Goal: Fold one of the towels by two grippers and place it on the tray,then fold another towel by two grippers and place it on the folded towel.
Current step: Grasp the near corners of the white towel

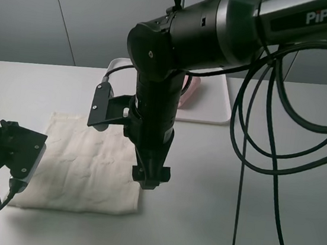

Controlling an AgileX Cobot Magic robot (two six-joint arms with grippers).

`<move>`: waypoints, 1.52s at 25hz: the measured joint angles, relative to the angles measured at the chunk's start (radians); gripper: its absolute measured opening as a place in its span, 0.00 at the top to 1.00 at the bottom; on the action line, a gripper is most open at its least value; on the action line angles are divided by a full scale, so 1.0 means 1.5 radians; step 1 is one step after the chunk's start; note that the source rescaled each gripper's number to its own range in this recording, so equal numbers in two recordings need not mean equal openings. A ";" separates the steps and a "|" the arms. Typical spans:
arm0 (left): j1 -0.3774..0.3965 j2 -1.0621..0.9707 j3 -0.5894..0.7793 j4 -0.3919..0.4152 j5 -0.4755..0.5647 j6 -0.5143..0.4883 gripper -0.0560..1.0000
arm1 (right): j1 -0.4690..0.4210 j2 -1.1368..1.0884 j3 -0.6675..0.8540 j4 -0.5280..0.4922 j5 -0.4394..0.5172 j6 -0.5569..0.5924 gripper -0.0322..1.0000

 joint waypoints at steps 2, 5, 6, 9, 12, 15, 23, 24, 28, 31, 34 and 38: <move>-0.003 0.000 0.000 -0.003 0.000 0.000 0.02 | 0.000 0.000 0.000 0.000 0.000 0.005 0.01; -0.023 0.000 0.000 -0.004 0.000 0.000 0.02 | -0.001 0.000 0.000 0.000 0.000 0.008 0.01; -0.028 0.000 0.000 -0.004 0.000 0.000 0.02 | -0.001 0.000 0.000 0.000 0.000 0.009 0.01; -0.040 0.000 0.001 -0.004 -0.007 0.000 0.02 | -0.001 0.000 0.000 0.000 0.000 0.010 0.01; -0.040 0.000 0.001 -0.004 -0.015 0.000 0.02 | -0.001 0.000 0.000 0.015 0.000 0.012 0.01; -0.040 0.000 0.001 -0.004 -0.018 0.000 0.02 | -0.001 0.000 0.000 0.028 0.000 0.012 0.01; -0.069 -0.001 0.054 0.010 -0.008 0.000 0.02 | -0.001 0.000 0.000 0.031 -0.006 0.012 0.01; -0.069 -0.004 0.057 0.012 -0.011 0.000 0.02 | -0.001 0.000 0.000 0.031 -0.009 0.012 0.01; -0.069 -0.012 0.060 0.012 -0.017 0.000 0.02 | -0.001 0.000 0.000 0.031 -0.021 0.012 0.01; -0.069 -0.012 0.063 0.008 -0.049 0.000 0.02 | -0.001 0.000 0.000 0.031 -0.027 0.012 0.01; -0.069 -0.012 0.089 0.010 -0.084 0.000 0.02 | -0.001 0.000 0.000 0.031 -0.028 0.012 0.01; -0.069 -0.018 0.128 0.033 -0.126 0.000 0.02 | -0.001 0.000 0.000 0.031 -0.028 0.009 0.01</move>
